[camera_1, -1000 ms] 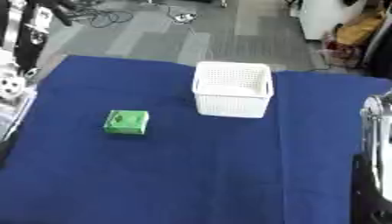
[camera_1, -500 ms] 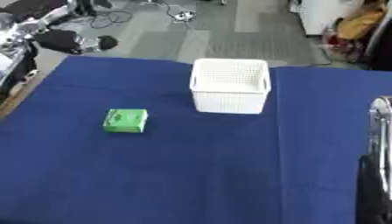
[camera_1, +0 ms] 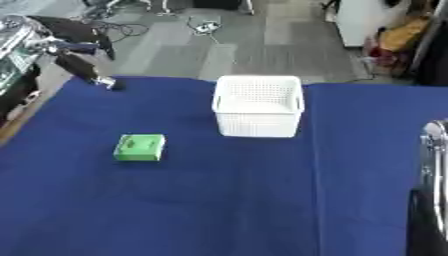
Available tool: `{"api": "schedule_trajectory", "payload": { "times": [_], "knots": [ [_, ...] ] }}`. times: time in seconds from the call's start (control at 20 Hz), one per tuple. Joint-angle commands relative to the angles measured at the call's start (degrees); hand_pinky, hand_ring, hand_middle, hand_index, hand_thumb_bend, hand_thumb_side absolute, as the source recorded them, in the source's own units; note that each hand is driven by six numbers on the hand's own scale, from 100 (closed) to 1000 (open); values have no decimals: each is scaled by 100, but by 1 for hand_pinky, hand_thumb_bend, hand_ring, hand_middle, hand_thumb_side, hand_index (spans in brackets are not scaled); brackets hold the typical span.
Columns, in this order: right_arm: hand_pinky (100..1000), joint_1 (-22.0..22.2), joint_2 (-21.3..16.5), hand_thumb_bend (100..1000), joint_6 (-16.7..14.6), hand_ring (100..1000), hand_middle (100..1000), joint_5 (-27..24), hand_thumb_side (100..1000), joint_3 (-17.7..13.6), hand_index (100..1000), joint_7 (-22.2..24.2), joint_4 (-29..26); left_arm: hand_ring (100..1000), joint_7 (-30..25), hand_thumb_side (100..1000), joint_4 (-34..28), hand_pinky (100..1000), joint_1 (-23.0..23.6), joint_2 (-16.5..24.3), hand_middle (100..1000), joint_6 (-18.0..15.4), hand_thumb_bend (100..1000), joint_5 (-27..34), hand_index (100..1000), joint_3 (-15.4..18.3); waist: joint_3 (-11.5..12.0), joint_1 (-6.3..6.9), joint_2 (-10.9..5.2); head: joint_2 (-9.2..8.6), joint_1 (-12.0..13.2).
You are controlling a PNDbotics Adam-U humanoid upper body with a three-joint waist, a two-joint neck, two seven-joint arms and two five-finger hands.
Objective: Pick up objects on the table and place them in the box.
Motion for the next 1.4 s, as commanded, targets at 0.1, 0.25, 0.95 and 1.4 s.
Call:
{"api": "schedule_trajectory", "payload": {
  "times": [0.1, 0.25, 0.95, 1.4],
  "knots": [
    [180, -50, 1, 100, 25, 279, 269, -29, 1000, 23, 498, 6, -108, 707, -743, 1000, 434, 514, -183, 27, 873, -456, 501, -72, 859, -84, -2, 11, -84, -61, 57],
    [180, -52, 2, 100, 28, 278, 268, -31, 1000, 24, 498, 1, -118, 755, -789, 1000, 535, 592, -147, -3, 898, -702, 507, -167, 883, -230, -6, 17, -88, -28, 47],
    [179, -68, 1, 100, 28, 278, 268, -30, 1000, 39, 498, 14, -104, 816, -796, 926, 407, 685, 79, 72, 928, -1456, 444, 341, 935, -640, -24, 31, -78, 68, -2],
    [179, -85, -7, 100, 31, 278, 268, -39, 1000, 51, 498, 19, -105, 817, -796, 917, -739, 696, 641, 502, 928, -1324, 390, 1024, 938, -1060, -41, 45, -72, 17, -39]
  ]
}}
